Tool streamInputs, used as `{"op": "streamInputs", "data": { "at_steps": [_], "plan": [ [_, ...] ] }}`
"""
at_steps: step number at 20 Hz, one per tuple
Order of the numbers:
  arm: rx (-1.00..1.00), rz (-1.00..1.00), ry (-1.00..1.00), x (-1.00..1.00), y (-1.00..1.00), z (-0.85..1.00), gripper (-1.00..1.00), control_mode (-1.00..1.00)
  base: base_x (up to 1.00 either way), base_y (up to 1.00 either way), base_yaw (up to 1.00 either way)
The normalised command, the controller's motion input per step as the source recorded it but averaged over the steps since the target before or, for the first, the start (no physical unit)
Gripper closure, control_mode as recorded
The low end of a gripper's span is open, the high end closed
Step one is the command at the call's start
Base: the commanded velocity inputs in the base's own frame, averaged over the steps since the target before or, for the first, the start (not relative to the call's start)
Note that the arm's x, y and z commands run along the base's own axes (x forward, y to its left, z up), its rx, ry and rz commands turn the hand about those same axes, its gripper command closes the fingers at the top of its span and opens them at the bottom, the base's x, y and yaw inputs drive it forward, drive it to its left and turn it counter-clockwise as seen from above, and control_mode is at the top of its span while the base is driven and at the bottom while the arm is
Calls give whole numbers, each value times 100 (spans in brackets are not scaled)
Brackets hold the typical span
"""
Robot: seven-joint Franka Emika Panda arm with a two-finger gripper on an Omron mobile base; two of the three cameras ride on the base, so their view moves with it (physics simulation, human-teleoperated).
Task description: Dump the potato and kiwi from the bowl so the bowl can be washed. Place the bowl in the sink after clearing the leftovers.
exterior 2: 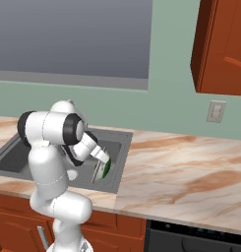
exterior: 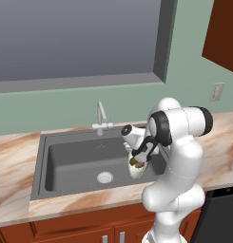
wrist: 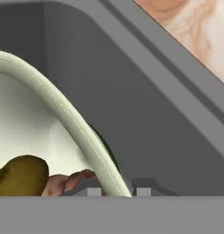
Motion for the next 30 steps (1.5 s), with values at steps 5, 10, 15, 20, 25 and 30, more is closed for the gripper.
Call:
{"op": "streamInputs", "data": {
  "at_steps": [5, 10, 15, 20, 25, 30],
  "plan": [
    [-3, 0, 0, -5, 10, 0, 100, -100, 0, 0, 0],
    [-13, 0, -8, -27, 7, 5, 100, -100, 0, 0, 0],
    [-11, 0, -1, -2, 8, 0, 100, -100, 0, 0, 0],
    [-12, 0, -1, 0, 1, 14, 100, -100, 0, 0, 0],
    [-12, 6, 0, 0, 6, 20, 100, -100, 0, 0, 0],
    [-20, 10, 0, 0, 6, -5, 100, -100, 0, 0, 0]
  ]
}}
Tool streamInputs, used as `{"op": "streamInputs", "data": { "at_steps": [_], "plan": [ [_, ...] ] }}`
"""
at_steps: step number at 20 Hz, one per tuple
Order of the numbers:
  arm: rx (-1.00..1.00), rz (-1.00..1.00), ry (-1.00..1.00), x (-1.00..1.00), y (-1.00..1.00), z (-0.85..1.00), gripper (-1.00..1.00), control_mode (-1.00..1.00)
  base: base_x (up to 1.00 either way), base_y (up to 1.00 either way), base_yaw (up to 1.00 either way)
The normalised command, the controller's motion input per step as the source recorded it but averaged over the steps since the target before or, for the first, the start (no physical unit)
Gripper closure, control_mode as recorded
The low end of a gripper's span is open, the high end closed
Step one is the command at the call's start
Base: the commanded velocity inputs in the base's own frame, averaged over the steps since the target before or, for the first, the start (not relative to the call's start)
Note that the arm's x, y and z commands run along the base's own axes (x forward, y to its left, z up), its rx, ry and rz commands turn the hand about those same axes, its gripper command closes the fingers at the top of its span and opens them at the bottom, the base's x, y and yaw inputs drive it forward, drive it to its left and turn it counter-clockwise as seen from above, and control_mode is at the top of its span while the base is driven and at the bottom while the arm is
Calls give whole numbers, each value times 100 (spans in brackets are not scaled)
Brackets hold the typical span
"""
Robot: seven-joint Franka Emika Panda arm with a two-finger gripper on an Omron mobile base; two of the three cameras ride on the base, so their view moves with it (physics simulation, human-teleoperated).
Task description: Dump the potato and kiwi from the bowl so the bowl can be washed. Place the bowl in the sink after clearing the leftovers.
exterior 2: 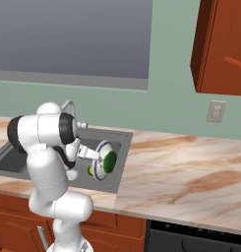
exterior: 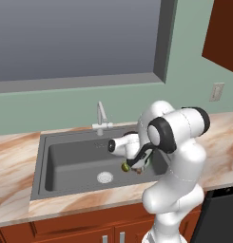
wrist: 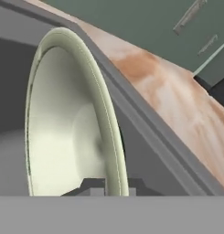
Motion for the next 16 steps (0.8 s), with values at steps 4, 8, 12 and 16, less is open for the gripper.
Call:
{"op": "streamInputs", "data": {
  "at_steps": [4, 8, 12, 16],
  "plan": [
    [-26, 14, 3, 0, 0, -21, 100, -100, 0, 0, 0],
    [-14, 14, 1, 0, 0, 1, 100, -100, 0, 0, 0],
    [3, 8, 0, 0, 4, 7, 100, -100, 0, 0, 0],
    [20, 1, 0, 0, 18, 15, 100, -100, 0, 0, 0]
  ]
}}
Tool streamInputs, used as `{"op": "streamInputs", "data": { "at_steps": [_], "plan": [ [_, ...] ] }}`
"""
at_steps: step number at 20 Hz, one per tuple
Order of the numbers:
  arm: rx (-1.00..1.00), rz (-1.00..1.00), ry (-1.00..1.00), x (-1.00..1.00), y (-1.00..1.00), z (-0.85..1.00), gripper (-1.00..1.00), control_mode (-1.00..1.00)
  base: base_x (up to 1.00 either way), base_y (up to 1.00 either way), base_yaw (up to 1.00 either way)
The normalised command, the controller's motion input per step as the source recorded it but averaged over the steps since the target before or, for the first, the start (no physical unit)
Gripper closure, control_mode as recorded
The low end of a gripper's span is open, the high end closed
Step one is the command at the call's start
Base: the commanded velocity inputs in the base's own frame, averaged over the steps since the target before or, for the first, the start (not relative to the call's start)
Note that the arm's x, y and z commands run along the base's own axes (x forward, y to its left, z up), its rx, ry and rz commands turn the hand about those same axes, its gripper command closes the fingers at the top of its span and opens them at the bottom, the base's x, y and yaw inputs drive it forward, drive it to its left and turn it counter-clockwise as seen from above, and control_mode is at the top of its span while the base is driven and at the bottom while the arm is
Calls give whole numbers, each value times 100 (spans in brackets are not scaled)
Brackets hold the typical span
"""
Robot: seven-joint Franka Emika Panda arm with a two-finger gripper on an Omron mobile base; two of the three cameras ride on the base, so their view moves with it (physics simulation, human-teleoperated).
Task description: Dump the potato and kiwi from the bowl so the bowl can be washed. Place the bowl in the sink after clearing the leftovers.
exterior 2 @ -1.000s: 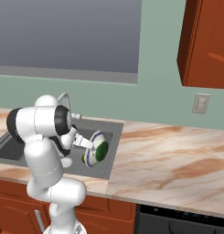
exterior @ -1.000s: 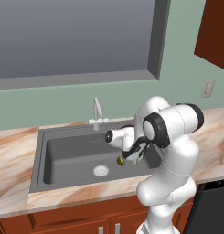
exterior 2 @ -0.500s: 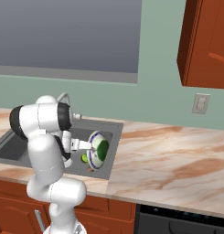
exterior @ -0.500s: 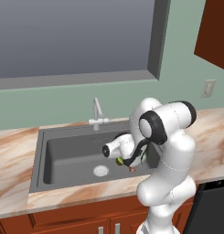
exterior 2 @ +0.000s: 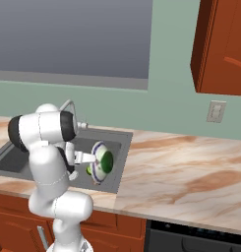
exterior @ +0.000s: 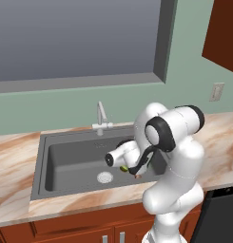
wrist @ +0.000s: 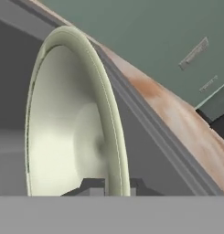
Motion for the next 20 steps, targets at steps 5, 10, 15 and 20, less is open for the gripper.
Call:
{"op": "streamInputs", "data": {
  "at_steps": [5, 10, 15, 20],
  "plan": [
    [27, 0, 0, 0, 6, 36, 100, -100, 0, 0, 0],
    [24, 0, 4, 1, 0, 46, 100, -100, 0, 0, 0],
    [25, 0, 9, -1, 0, 26, 100, -100, 0, 0, 0],
    [41, 0, 11, -1, 0, 12, 100, -100, 0, 0, 0]
  ]
}}
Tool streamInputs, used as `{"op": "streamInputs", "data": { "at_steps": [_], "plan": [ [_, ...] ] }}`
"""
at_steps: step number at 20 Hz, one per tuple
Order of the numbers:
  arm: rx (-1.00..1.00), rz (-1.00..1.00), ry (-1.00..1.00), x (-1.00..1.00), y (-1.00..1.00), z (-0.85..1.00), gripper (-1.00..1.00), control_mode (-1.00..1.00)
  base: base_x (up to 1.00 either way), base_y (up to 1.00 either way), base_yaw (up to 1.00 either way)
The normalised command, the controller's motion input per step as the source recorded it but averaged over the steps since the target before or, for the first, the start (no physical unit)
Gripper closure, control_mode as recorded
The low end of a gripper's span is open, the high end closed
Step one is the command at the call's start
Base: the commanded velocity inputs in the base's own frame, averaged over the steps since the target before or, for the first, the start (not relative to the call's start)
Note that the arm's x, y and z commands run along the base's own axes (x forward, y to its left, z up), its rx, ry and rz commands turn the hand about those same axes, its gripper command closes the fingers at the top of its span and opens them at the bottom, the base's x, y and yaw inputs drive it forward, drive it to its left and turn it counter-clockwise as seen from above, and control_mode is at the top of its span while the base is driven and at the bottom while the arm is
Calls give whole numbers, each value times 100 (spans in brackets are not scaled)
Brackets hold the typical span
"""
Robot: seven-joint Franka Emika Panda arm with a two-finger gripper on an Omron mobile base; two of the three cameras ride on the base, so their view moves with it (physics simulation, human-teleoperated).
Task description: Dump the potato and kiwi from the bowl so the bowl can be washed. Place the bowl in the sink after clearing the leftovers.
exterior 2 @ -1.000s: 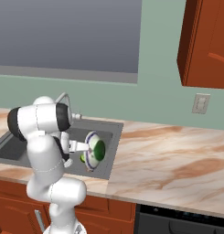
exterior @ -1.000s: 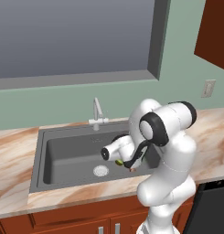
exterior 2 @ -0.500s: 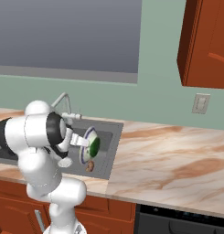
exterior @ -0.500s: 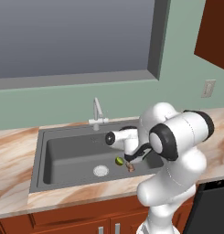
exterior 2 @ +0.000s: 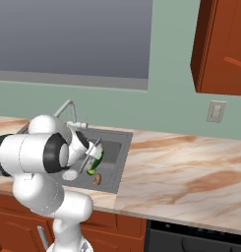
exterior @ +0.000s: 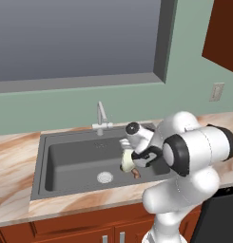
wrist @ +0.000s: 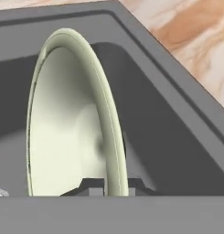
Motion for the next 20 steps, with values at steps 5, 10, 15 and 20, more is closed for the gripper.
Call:
{"op": "streamInputs", "data": {
  "at_steps": [5, 10, 15, 20],
  "plan": [
    [50, 0, 12, 0, 0, 20, 100, -100, 0, 0, 0],
    [48, 6, 8, -3, 1, 1, 100, -100, 0, 0, 0],
    [20, 1, 9, 0, 37, 10, 100, -100, 0, 0, 0],
    [8, 1, 20, 0, 60, 18, 100, -100, 0, 0, 0]
  ]
}}
